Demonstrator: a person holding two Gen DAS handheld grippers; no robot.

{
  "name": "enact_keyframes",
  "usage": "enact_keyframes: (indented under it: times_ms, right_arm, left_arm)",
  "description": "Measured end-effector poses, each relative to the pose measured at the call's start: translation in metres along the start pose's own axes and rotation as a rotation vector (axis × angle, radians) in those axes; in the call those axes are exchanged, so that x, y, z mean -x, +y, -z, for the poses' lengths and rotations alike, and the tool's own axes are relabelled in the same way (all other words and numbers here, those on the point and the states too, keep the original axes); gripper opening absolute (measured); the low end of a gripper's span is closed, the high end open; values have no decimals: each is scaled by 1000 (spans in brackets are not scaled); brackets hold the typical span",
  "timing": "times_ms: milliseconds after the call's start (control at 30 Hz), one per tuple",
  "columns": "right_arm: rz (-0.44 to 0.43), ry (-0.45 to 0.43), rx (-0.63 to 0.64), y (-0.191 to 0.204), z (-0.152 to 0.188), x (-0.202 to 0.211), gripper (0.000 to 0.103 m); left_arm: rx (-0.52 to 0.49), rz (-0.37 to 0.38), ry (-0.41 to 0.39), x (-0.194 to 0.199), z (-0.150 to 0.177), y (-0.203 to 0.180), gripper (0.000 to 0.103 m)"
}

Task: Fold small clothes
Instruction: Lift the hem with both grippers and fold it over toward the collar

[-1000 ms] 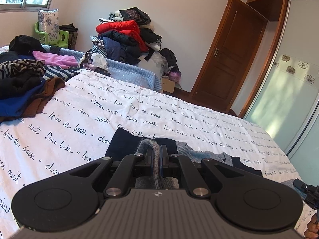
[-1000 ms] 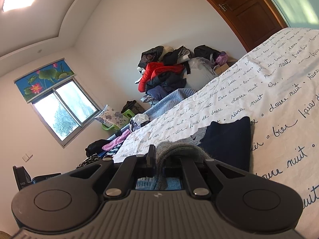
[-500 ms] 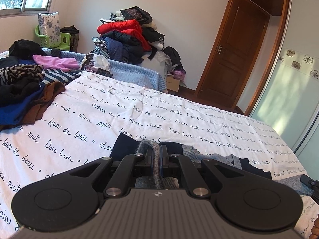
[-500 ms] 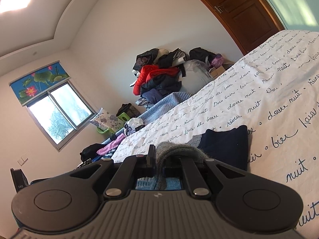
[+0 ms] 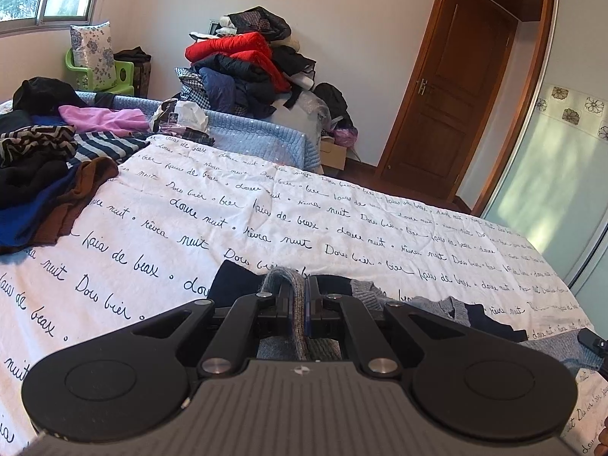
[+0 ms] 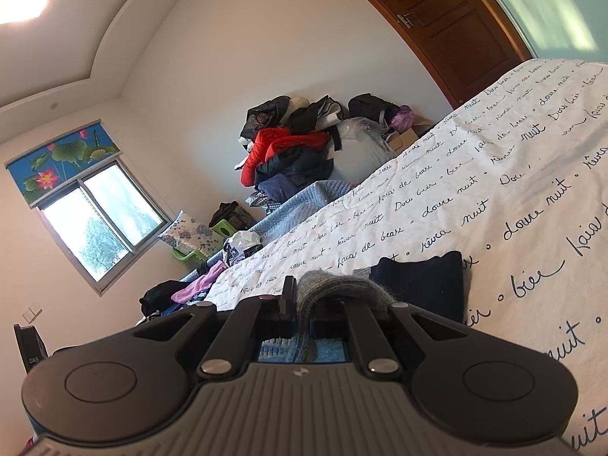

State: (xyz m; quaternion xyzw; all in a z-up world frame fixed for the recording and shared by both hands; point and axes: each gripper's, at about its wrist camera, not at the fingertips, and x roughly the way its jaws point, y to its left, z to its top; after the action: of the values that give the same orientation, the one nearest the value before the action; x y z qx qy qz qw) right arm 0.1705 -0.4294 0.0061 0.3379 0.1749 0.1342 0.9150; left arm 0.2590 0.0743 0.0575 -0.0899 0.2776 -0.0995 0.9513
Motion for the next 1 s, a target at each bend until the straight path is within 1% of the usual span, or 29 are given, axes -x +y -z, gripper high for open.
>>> enact_keyframes:
  times_ms: [233,567,833,1000]
  right_arm:
    - [20,12,-13,-8,-6,-22,7]
    - [49,11,-32,-22,-14,-48,7]
    - [74,24,-53,-35,-19,-65,7]
    - [91,36,-63,-44,-18,-75,7]
  left_arm:
    - [9,-24,22,-23,-6,0,7]
    - [-29,-58,26,-52,-12,-8,7]
    - [-53,-82,61,-82,-11,-15,7]
    - [-62,-95,70,-94,-11,-16,7]
